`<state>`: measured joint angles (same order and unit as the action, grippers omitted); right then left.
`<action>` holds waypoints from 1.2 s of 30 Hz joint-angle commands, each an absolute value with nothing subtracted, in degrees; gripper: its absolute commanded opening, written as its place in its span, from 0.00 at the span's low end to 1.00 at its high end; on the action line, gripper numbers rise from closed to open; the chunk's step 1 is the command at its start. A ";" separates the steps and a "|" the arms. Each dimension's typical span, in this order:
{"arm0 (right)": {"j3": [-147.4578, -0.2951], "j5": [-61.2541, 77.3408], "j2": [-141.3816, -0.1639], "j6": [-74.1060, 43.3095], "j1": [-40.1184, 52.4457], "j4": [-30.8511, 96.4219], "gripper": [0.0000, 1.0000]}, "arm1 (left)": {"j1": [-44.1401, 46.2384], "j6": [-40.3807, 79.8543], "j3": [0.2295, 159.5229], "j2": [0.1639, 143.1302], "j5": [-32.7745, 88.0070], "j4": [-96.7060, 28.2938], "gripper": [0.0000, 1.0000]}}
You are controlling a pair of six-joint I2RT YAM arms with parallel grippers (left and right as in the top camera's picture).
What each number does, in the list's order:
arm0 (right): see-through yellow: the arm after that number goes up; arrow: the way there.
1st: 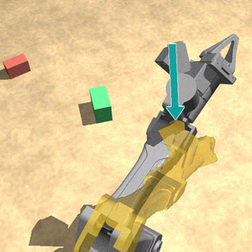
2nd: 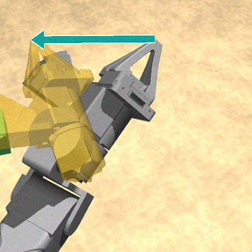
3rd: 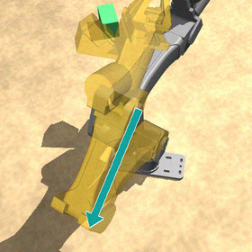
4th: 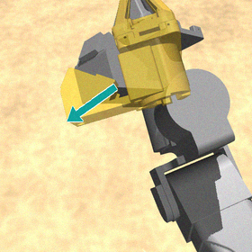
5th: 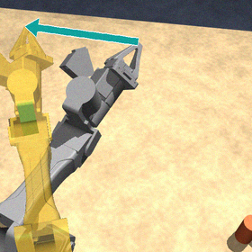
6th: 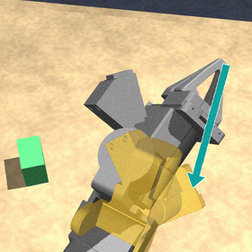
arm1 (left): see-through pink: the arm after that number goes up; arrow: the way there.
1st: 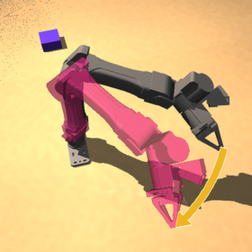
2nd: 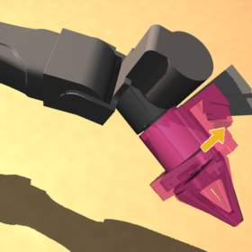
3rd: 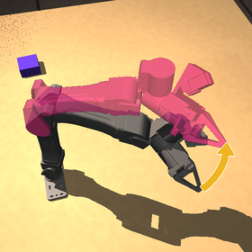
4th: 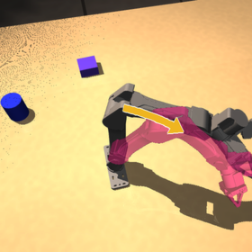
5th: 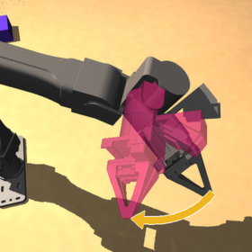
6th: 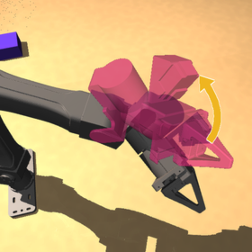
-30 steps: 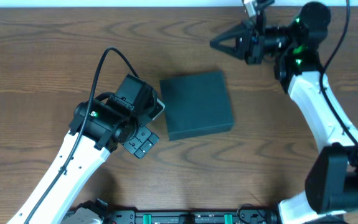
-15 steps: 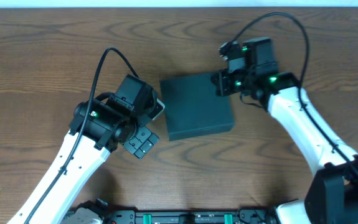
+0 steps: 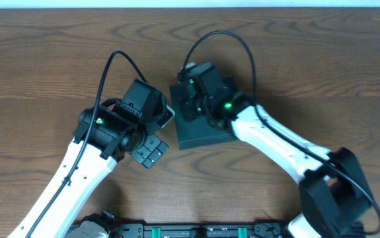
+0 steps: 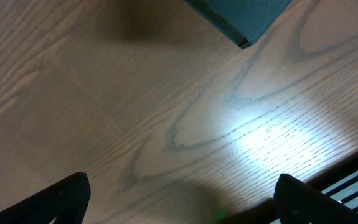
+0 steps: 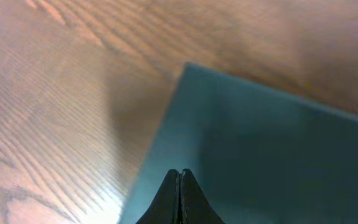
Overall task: Pack container
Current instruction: 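Press the closed lid down with the right gripper, then lift the right gripper off the lid and move it right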
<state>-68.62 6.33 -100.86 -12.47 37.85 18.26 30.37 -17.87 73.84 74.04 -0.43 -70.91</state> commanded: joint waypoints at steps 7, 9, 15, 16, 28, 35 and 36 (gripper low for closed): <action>-68.95 11.62 -105.34 -20.47 41.12 10.98 0.01 | 30.02 -18.22 73.80 73.84 -1.04 -71.11 0.95; -68.95 12.08 -106.30 -21.47 42.13 10.61 0.01 | 30.02 -18.22 73.80 73.84 -1.04 -71.11 0.95; -68.99 9.78 -110.69 -21.63 43.09 8.60 0.01 | 30.02 -18.22 73.80 73.84 -1.04 -71.11 0.95; -68.99 7.40 -111.13 -21.63 43.05 8.51 0.01 | 30.02 -18.20 73.80 73.84 -1.04 -71.11 0.95; -68.99 -9.28 -111.68 -18.57 39.07 8.36 0.01 | 30.02 -18.22 73.80 73.84 -1.04 -71.11 0.95; -69.04 -10.72 -111.61 -16.97 38.00 6.11 0.01 | 30.02 -18.20 73.80 73.84 -1.04 -71.11 0.95; -69.41 -8.47 -111.18 -16.75 38.00 5.96 0.01 | 30.02 -18.22 73.80 73.84 -1.04 -71.11 0.95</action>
<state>-68.93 -8.82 -110.26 -18.31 38.50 6.26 30.37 -17.87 73.84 74.04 -0.43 -70.89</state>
